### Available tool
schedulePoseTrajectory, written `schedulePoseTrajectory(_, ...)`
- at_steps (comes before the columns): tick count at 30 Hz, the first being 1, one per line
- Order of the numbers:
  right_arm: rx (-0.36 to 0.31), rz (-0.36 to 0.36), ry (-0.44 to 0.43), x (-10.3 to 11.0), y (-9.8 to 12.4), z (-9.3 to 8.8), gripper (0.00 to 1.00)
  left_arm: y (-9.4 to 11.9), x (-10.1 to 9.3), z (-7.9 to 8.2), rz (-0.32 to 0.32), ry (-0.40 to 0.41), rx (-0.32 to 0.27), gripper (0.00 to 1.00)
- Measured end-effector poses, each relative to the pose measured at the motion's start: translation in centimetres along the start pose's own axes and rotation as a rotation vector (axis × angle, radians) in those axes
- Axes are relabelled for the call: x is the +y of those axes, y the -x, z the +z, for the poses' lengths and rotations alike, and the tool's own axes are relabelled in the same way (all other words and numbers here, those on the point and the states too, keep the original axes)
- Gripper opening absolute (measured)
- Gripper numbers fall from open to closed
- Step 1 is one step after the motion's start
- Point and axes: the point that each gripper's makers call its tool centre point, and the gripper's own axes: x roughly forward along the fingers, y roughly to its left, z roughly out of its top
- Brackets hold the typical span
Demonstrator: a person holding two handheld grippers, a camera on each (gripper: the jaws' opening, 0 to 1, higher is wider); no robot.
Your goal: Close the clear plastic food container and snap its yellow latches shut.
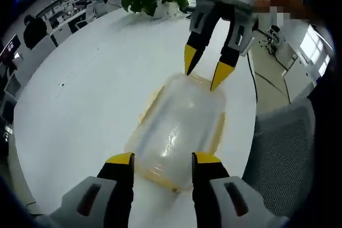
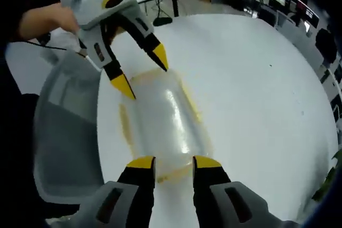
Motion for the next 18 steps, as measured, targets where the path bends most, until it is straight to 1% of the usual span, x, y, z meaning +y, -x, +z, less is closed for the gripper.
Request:
schedulePoseTrajectory(5, -0.02, 0.006, 0.018, 0.2, -0.3, 1.5, 0.26, 0.0, -0.3, 1.4, -0.017, -0.051, -0.021, 0.41)
schedulePoseTrajectory(7, -0.02, 0.009, 0.022, 0.3, -0.5, 2.0, 0.26, 0.0, -0.4, 1.8, -0.026, -0.056, -0.023, 0.41)
schedulePoseTrajectory(11, -0.027, 0.008, 0.051, 0.4, -0.9, 3.1, 0.26, -0.4, -0.7, 2.0, -0.047, -0.064, -0.021, 0.4)
schedulePoseTrajectory(13, -0.036, 0.014, 0.045, 0.3, -1.2, 3.6, 0.26, -0.6, -1.0, 1.9, -0.062, -0.072, -0.015, 0.4)
schedulePoseTrajectory(18, -0.033, 0.03, 0.032, 0.4, -2.2, 4.1, 0.25, -1.1, -1.7, 1.9, -0.078, -0.1, -0.011, 0.39)
